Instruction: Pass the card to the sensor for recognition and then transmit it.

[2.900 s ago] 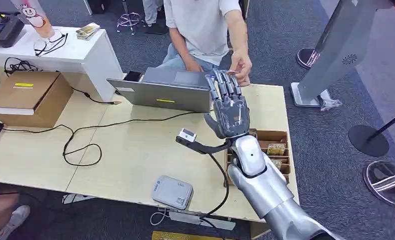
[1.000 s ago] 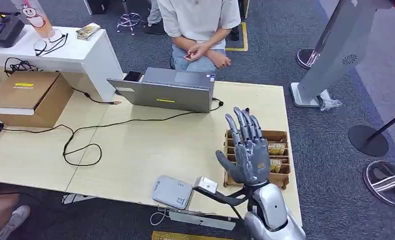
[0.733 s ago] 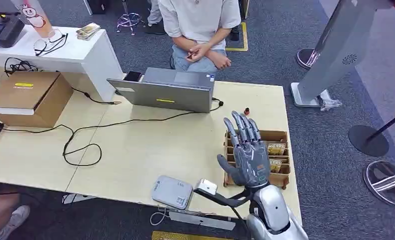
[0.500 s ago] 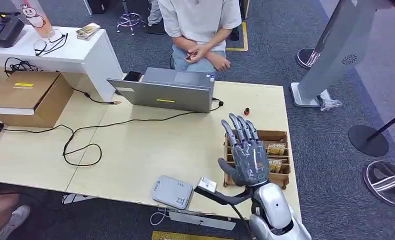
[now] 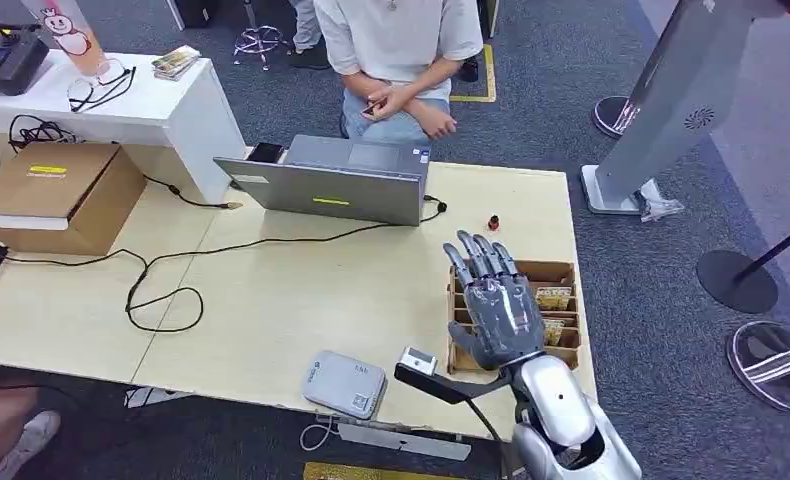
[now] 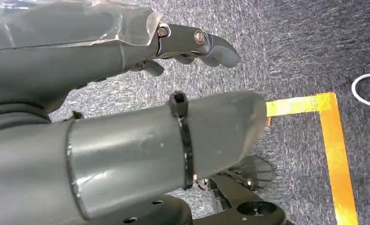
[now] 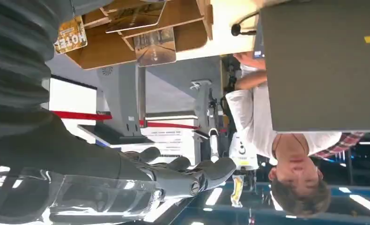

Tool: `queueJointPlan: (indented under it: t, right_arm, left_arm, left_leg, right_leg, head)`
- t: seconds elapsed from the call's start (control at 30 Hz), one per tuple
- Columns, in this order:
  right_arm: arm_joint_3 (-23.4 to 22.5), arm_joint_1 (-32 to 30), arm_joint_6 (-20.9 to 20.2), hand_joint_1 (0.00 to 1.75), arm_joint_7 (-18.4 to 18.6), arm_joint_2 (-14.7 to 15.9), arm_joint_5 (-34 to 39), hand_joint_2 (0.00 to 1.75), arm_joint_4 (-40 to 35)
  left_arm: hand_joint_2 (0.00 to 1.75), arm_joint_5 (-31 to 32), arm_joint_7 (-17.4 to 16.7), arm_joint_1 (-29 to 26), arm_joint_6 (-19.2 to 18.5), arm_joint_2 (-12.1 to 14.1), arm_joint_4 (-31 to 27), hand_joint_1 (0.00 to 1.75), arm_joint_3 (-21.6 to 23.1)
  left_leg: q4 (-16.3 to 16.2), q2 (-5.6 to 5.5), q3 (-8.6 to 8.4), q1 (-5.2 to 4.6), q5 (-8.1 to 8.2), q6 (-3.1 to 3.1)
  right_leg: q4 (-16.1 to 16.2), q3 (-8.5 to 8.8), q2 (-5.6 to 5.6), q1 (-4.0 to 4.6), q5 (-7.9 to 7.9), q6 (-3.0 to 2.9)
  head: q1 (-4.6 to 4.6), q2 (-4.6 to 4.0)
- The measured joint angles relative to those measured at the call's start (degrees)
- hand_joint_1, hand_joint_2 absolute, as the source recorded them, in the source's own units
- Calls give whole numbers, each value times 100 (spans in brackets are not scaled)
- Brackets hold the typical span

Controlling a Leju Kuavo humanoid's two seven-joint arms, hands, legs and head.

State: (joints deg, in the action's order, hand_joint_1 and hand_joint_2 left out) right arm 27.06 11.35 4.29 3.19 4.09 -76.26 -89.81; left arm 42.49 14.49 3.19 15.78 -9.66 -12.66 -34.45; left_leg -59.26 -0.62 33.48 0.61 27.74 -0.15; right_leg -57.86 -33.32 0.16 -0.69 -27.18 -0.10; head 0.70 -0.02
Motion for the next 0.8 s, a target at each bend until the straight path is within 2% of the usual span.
queueJointPlan:
  t: [0.17, 0.8]
  right_arm:
    - [0, 61, -259, 0, 53, 59, -2, 175, -29]
    - [-33, 141, -676, 0, 258, 201, -188, 175, 4]
  left_arm:
    - [0, 24, -15, 1, -35, 0, 0, 0, 0]
    - [0, 107, -111, 11, -90, 0, 0, 0, 0]
  left_leg:
    - [0, 0, 0, 0, 0, 0]
    - [0, 0, 0, 0, 0, 0]
  right_leg:
    - [0, 0, 0, 0, 0, 0]
    - [0, 0, 0, 0, 0, 0]
  head:
    - [0, 0]
    - [-2, 0]
